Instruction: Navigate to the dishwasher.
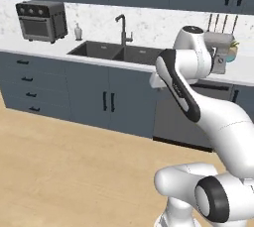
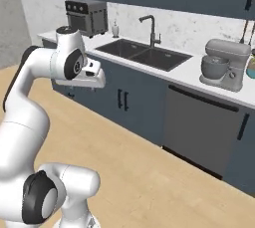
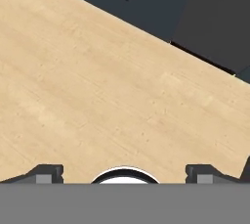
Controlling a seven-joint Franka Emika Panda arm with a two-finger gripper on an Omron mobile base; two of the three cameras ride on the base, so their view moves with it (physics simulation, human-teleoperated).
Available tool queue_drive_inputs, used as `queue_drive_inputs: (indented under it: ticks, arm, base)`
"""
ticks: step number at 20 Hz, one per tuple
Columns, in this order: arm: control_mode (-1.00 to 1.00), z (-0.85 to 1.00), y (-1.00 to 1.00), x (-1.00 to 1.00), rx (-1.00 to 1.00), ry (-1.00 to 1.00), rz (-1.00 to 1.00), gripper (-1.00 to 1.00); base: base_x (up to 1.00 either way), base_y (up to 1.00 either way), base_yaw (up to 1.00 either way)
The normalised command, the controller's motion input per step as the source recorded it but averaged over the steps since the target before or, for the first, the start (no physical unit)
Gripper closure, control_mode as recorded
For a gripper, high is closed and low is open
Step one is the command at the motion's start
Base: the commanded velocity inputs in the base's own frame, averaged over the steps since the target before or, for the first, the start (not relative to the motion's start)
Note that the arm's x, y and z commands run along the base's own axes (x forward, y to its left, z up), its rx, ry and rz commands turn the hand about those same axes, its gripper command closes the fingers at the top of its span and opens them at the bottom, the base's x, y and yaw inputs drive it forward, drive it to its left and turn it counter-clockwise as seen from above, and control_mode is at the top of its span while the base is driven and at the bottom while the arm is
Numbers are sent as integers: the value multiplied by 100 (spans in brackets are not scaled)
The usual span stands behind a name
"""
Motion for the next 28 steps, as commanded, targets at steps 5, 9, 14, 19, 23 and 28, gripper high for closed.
queue_drive_inputs:
  ticks: [5, 9, 14, 19, 23, 28]
  arm:
    - [100, 0, 0, 0, 0, 0, 0, -100]
    - [100, 0, 0, 0, 0, 0, 0, -100]
    - [100, 0, 0, 0, 0, 0, 0, -100]
    - [100, 0, 0, 0, 0, 0, 0, -100]
    - [100, 0, 0, 0, 0, 0, 0, -100]
    - [100, 0, 0, 0, 0, 0, 0, -100]
  base:
    - [100, -78, -29]
    - [100, -72, -33]
    - [100, -65, -34]
    - [100, -35, -35]
    - [95, -9, -27]
    - [69, 3, -20]
